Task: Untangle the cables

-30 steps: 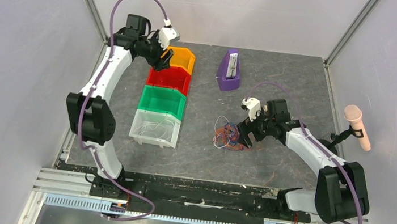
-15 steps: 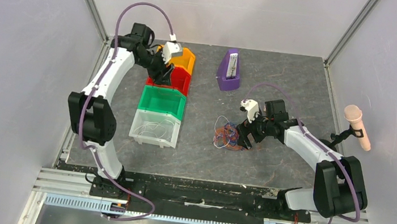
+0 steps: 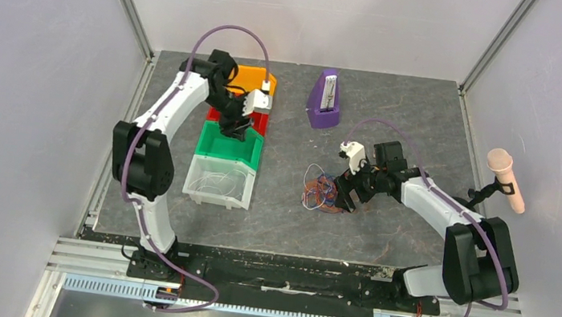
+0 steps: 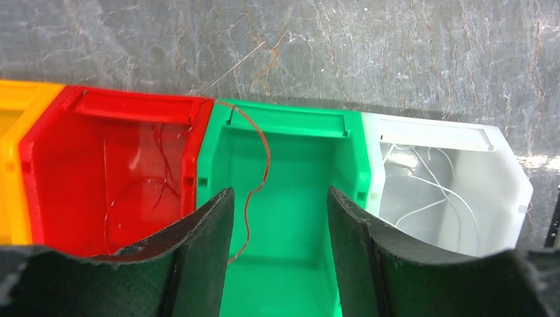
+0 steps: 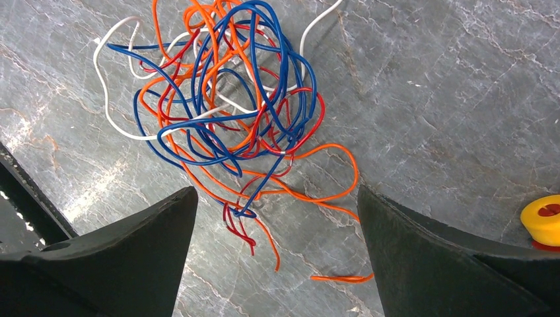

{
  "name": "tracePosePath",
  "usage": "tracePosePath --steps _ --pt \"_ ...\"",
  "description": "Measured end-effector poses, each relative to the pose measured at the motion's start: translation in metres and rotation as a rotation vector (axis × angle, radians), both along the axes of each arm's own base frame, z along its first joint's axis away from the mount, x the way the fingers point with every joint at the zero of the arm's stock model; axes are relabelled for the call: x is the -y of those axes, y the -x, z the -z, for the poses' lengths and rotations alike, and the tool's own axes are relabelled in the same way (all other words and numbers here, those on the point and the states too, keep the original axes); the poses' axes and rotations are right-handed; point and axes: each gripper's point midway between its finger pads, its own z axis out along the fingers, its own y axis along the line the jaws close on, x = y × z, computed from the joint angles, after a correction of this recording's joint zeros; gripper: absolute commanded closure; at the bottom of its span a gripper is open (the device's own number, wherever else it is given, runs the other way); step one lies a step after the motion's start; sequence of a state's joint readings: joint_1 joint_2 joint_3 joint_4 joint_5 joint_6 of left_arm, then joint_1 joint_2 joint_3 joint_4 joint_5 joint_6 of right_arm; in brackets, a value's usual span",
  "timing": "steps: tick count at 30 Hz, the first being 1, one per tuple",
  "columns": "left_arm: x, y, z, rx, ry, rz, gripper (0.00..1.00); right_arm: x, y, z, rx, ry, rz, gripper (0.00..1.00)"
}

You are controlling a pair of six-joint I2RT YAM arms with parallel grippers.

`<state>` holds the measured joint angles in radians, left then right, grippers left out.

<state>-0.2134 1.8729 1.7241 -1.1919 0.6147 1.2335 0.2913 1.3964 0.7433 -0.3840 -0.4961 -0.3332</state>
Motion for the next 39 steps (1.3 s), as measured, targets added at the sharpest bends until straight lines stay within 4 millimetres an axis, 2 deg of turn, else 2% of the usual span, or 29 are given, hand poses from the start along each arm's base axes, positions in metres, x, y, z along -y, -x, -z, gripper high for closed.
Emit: tracePosePath --steps 4,7,9,12,14,17,21,25,29,33,39 --pt "0.012 0.0 0.018 0.001 -0.024 0.049 0.5 0.0 0.001 0.001 -0.01 -0.003 0.008 0.07" --pt "0.018 -0.005 0.031 0.006 -0.043 0.067 0.82 -0.001 0.001 0.002 -0.017 -0.004 0.013 0.08" --pt "0.018 -0.009 0.036 0.018 -0.057 0.074 0.96 -0.001 0.001 0.002 -0.018 -0.005 0.015 0.08" --pt "0.016 -0.017 0.038 0.027 -0.06 0.053 0.98 -0.001 0.001 0.001 -0.022 -0.007 0.019 0.08" --pt "0.014 -0.029 0.034 0.036 -0.052 0.017 0.98 -0.001 0.001 0.001 -0.023 -0.007 0.02 0.08" --pt "0.001 -0.064 0.023 0.101 -0.028 -0.068 0.98 -0.001 0.001 0.002 -0.025 -0.008 0.024 0.08" --pt "-0.028 -0.106 0.013 0.199 -0.009 -0.21 0.98 -0.001 0.0 0.003 -0.032 -0.007 0.026 0.08" --pt "-0.047 -0.134 0.02 0.247 -0.016 -0.284 0.98 -0.002 -0.001 0.005 -0.041 -0.004 0.026 0.09" --pt "-0.047 -0.143 0.045 0.228 -0.032 -0.29 0.98 -0.001 0.0 0.008 -0.05 0.001 0.027 0.09" --pt "-0.049 -0.141 0.072 0.179 -0.062 -0.29 0.98 -0.001 -0.001 0.008 -0.048 0.003 0.028 0.09" --pt "-0.055 -0.135 0.094 0.165 -0.125 -0.258 0.98 0.0 -0.001 0.008 -0.05 0.005 0.029 0.09"
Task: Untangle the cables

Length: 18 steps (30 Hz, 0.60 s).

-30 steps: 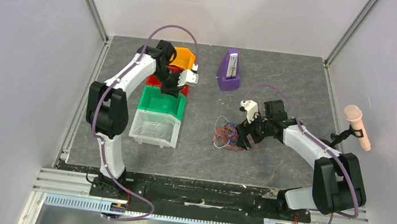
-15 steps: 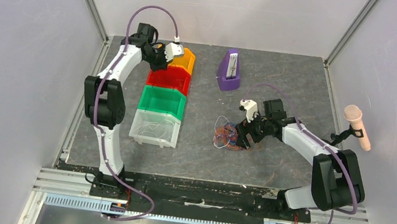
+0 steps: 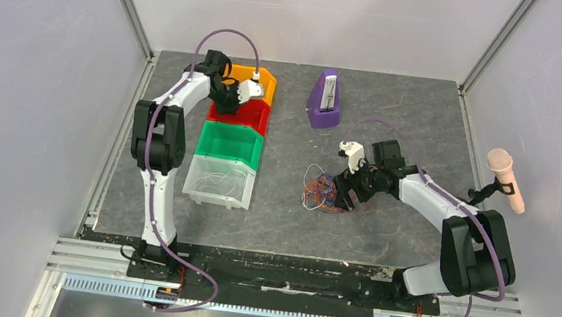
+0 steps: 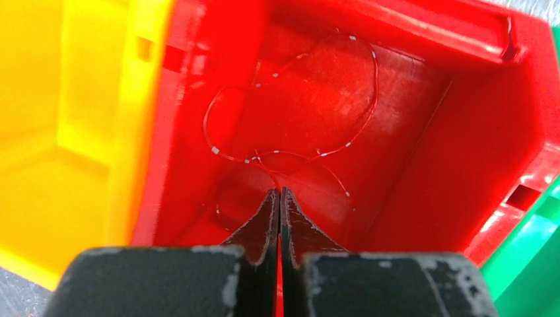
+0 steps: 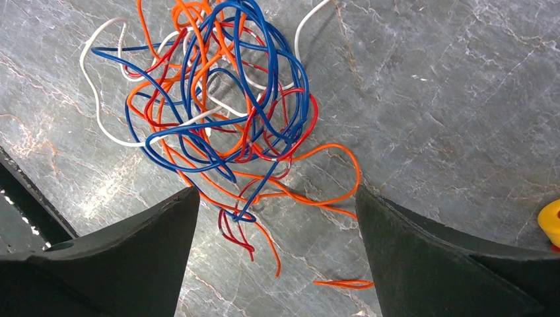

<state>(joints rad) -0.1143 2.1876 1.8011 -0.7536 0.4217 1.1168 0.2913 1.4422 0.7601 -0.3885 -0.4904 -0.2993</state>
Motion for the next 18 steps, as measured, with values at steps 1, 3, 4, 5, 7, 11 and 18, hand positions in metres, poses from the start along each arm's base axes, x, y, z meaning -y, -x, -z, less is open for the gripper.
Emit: tracePosePath --steps 1,3,4,5,7,11,18 --pt "-0.001 0.001 0.003 0.0 -0.014 0.01 0.98 0.0 0.0 0.0 -0.001 0.0 0.0 0.09" --pt "-0.004 0.003 0.01 -0.002 -0.046 0.029 0.98 0.0 0.001 0.001 -0.006 0.002 0.0 0.09" --pt "-0.004 0.004 0.013 -0.004 -0.058 0.039 0.98 0.0 0.001 0.001 -0.009 0.003 0.0 0.09" --pt "-0.005 0.004 0.017 -0.004 -0.077 0.048 0.98 0.0 0.001 0.002 -0.013 0.004 0.0 0.09" --pt "-0.008 0.004 0.025 -0.008 -0.11 0.061 0.98 0.0 0.001 0.003 -0.02 0.006 0.001 0.1" --pt "-0.011 0.003 0.028 -0.002 -0.151 0.074 0.79 0.0 0.001 0.002 -0.02 0.006 0.001 0.1" --pt "-0.011 0.001 0.022 0.019 -0.166 0.086 0.48 0.0 0.001 0.001 -0.02 0.006 0.001 0.1"
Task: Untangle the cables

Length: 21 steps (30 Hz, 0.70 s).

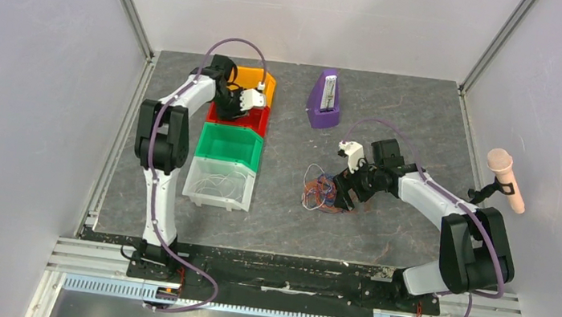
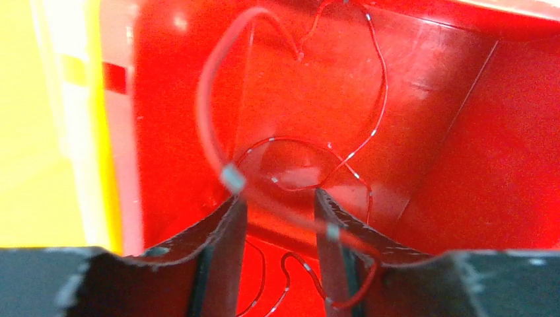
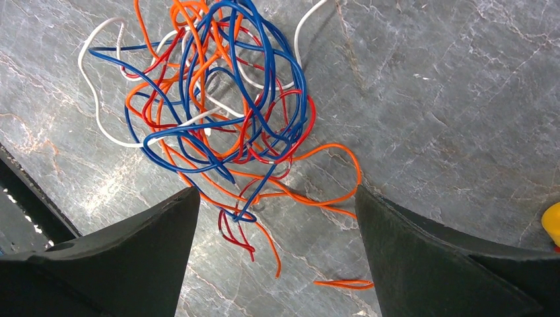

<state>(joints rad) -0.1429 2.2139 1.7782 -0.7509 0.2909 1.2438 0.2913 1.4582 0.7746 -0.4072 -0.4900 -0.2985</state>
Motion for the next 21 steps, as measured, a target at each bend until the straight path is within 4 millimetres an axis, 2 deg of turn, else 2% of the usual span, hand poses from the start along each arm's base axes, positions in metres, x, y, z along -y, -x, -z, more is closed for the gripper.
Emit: tracePosePath --steps 4,11,18,21 --pt "0.002 0.003 -0.015 0.017 0.008 0.004 0.43 0.0 0.0 -0.001 0.001 -0.001 0.0 0.1" --pt "0.012 0.005 -0.067 0.101 0.054 0.026 0.4 -0.002 -0.004 -0.005 0.011 -0.009 -0.003 0.1" --pt "0.025 0.018 -0.097 0.07 0.143 0.03 0.33 -0.003 -0.005 -0.007 0.015 -0.012 -0.005 0.1" --pt "0.029 0.017 -0.119 0.058 0.222 -0.018 0.31 -0.004 -0.006 -0.008 0.017 -0.014 -0.005 0.1"
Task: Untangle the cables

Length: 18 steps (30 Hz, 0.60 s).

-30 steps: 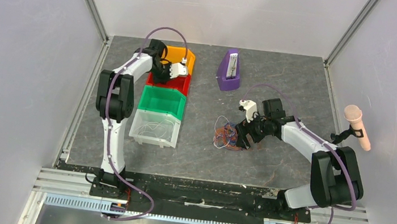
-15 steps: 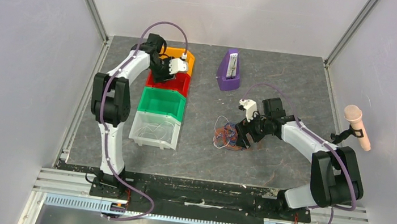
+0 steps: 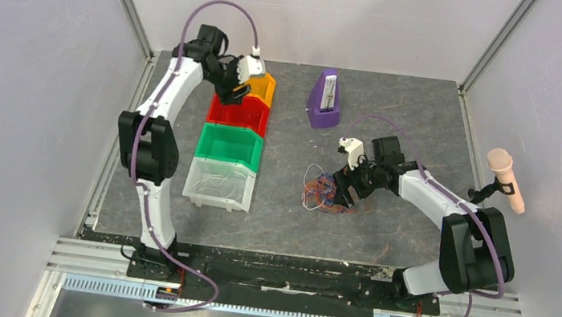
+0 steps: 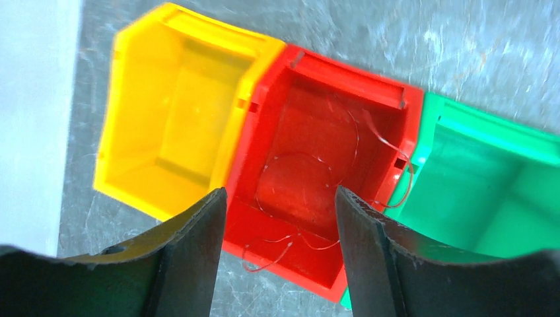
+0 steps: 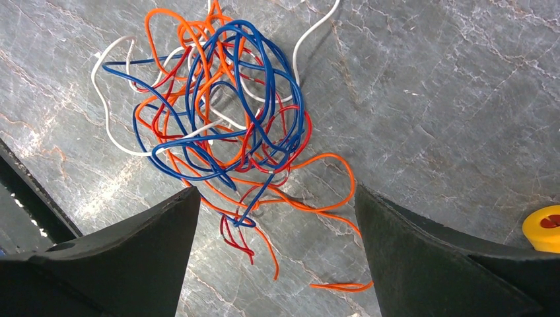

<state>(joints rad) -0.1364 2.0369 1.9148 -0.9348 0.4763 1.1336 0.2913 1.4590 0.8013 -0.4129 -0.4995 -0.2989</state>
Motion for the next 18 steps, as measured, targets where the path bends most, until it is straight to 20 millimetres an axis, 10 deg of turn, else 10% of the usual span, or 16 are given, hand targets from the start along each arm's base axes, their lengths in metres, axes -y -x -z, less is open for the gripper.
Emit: tracePosePath --steps 8,18 --pt "-0.038 -0.022 -0.051 -0.043 0.32 -0.482 0.27 0.0 0.0 0.0 -0.003 -0.003 0.006 0.1" --pt "-0.081 0.014 0.008 -0.228 0.443 -1.056 0.33 -0.001 -0.001 -0.006 0.016 -0.008 0.006 0.1"
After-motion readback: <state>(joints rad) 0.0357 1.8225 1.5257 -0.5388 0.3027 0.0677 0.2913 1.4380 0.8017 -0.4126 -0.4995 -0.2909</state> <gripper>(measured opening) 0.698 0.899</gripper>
